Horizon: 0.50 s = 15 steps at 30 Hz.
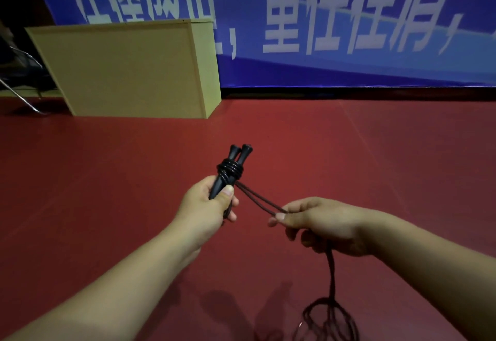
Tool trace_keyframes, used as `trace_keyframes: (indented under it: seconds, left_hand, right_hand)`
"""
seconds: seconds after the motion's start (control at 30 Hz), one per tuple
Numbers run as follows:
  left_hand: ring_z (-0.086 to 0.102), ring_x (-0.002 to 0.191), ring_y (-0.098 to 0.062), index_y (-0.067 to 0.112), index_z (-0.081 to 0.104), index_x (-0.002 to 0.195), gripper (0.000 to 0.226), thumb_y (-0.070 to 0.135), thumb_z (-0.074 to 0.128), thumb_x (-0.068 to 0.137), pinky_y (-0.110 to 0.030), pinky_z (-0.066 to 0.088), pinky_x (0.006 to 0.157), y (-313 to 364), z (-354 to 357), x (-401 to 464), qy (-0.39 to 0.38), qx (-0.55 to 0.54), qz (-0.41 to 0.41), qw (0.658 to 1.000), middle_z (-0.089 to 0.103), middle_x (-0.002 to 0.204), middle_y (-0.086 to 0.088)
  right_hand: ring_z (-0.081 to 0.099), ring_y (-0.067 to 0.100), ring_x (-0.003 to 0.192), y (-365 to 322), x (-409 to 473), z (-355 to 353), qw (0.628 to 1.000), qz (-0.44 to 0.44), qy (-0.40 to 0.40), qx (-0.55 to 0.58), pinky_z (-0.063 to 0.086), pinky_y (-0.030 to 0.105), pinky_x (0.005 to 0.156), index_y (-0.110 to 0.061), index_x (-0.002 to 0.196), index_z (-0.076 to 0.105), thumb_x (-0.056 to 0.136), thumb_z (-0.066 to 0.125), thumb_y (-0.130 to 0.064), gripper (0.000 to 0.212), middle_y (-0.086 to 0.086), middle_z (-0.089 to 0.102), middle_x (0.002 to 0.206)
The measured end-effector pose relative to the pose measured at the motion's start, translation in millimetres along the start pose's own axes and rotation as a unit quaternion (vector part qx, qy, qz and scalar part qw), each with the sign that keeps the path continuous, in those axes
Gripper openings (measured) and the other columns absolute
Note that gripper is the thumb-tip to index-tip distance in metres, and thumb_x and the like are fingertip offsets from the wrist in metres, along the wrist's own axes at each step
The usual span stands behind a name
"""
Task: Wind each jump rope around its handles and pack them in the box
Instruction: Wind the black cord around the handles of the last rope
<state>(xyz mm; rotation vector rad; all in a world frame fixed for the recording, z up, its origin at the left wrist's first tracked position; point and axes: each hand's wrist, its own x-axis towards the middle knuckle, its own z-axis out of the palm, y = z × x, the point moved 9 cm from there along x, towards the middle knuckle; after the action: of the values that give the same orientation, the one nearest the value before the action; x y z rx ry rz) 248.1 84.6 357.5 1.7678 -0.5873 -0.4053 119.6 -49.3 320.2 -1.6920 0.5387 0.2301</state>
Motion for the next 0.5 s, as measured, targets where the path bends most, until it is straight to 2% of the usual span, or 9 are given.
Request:
trace_keyframes:
  seconds: [0.07,0.17,0.3,0.4,0.5]
  left_hand:
    - [0.057,0.052,-0.009,0.016,0.06,0.089,0.017,0.012,0.048,0.101,-0.021,0.042,0.053,-2.5,-3.5,1.6,0.018,0.008,-0.006,1.0,0.064,0.073,0.001]
    - [0.056,0.054,-0.013,0.014,0.059,0.091,0.016,0.012,0.048,0.101,-0.019,0.042,0.051,-4.8,-7.4,2.9,0.042,0.012,-0.019,0.999,0.063,0.075,0.0]
    - [0.056,0.055,-0.013,0.015,0.059,0.093,0.016,0.013,0.046,0.102,-0.025,0.042,0.056,-6.4,-9.7,3.2,0.055,0.02,-0.033,0.998,0.063,0.077,0.0]
    - [0.056,0.054,-0.012,0.014,0.06,0.096,0.015,0.014,0.046,0.102,-0.025,0.041,0.055,-9.4,-12.5,4.6,0.066,0.02,-0.05,0.996,0.063,0.077,0.0]
    - [0.054,0.052,-0.011,0.015,0.06,0.096,0.015,0.016,0.047,0.102,-0.024,0.038,0.052,-15.0,-19.6,6.8,0.086,0.014,-0.08,0.993,0.062,0.076,0.002]
  right_hand:
    - [0.037,0.009,0.048,-2.3,0.4,-0.4,1.0,-0.017,0.008,-0.011,0.025,0.023,0.047,-0.016,0.11,0.067,0.098,0.057,-0.024,0.018,0.003,0.052,0.078]
    - [0.039,0.01,0.046,-5.9,2.9,-10.2,0.997,-0.044,0.062,-0.007,0.028,0.023,0.045,-0.016,0.099,0.061,0.098,0.056,-0.022,0.008,0.005,0.052,0.076]
    - [0.041,0.011,0.047,-8.0,3.2,-16.3,0.993,-0.057,0.085,-0.054,0.035,0.023,0.045,-0.012,0.094,0.064,0.099,0.055,-0.023,0.016,0.003,0.048,0.07]
    - [0.042,0.012,0.052,-4.5,4.7,-17.2,0.991,-0.053,0.084,-0.084,0.041,0.025,0.051,-0.01,0.094,0.069,0.101,0.05,-0.025,0.025,-0.001,0.045,0.064]
    - [0.044,0.013,0.059,-6.1,5.7,-27.2,0.985,-0.062,0.124,-0.105,0.041,0.026,0.055,-0.016,0.093,0.07,0.099,0.053,-0.027,0.021,-0.002,0.05,0.067]
